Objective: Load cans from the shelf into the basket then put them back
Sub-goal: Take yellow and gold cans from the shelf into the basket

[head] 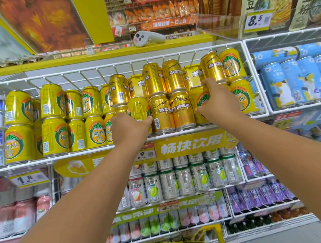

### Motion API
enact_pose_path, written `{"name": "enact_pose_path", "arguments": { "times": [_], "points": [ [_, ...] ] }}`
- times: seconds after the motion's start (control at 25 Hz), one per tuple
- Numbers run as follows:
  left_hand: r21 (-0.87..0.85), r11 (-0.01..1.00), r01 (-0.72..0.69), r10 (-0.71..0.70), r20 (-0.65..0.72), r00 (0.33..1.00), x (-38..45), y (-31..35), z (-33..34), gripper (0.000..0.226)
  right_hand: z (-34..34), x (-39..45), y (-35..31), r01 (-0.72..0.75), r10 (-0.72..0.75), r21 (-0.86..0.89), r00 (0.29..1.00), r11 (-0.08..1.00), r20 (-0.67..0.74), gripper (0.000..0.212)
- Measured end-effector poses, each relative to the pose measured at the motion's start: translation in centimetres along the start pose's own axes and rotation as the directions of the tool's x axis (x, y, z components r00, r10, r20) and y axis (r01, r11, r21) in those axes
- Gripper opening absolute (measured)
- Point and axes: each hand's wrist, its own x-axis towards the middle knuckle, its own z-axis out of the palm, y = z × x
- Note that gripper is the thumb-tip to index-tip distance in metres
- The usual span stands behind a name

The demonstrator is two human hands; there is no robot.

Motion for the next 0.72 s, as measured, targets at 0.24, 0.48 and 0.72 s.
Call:
{"name": "enact_pose_path", "arguments": {
  "times": [0.24,0.48,0.72],
  "points": [
    [-0.04,0.999,-0.015,0.014,-0.009,1.0,-1.0,-0.1,-1.0,0.071,-1.8,-0.5,0.3,-0.051,0.044,0.202,0.998,0.978,0.038,0.087],
    [-0.081,0.995,-0.052,0.051,-0.015,0.999,-2.2,0.4,-2.0,0.069,-3.2,-1.8,-0.7,-0.249,0.16,0.472,0.962,0.846,0.221,0.03],
    [-0.144,0.983,-0.115,0.119,0.019,0.993,-3.4,0.3,-3.5,0.077,-5.0,-4.2,-1.5,-0.265,0.135,0.601,0.958,0.754,0.252,0.035]
  ]
}}
